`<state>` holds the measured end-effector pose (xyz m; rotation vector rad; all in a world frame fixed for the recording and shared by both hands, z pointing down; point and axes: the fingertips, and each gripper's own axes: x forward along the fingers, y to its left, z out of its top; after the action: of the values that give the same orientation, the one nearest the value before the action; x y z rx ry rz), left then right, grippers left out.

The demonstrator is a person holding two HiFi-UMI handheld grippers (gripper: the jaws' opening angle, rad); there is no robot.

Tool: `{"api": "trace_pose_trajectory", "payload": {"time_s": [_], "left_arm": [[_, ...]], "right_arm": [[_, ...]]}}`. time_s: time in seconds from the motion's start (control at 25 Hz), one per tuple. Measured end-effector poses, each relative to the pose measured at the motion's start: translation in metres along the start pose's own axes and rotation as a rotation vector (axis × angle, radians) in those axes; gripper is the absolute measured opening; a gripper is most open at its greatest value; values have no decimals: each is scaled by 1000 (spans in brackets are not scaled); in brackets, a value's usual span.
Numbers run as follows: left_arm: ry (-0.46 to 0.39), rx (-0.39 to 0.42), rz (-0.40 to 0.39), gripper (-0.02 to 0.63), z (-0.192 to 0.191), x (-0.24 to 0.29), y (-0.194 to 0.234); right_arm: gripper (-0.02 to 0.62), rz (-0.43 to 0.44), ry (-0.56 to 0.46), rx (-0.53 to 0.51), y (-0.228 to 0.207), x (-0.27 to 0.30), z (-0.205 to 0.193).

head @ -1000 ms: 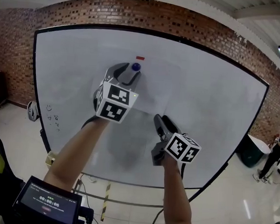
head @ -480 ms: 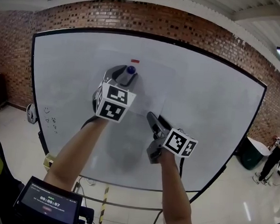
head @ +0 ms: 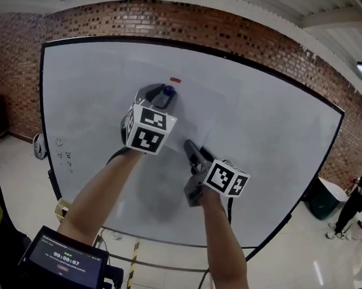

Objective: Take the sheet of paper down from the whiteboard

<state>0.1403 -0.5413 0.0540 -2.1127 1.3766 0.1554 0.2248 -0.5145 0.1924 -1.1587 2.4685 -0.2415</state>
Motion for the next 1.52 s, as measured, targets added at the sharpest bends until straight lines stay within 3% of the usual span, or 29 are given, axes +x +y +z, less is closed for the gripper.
{"api": "trace_pose_trajectory", "payload": {"time_s": [0.2, 0.84, 1.52], "left_arm": [[-2, -13, -6, 123, 2, 1, -2], [7, -113, -69, 121, -2, -17, 2], [127, -261, -130, 123, -107, -138, 26]], "right_arm": [[15, -23, -16, -1, -2, 1, 6], [12, -43, -38, -15, 11, -18, 8], [12, -209, 36, -115, 51, -38, -73]]}}
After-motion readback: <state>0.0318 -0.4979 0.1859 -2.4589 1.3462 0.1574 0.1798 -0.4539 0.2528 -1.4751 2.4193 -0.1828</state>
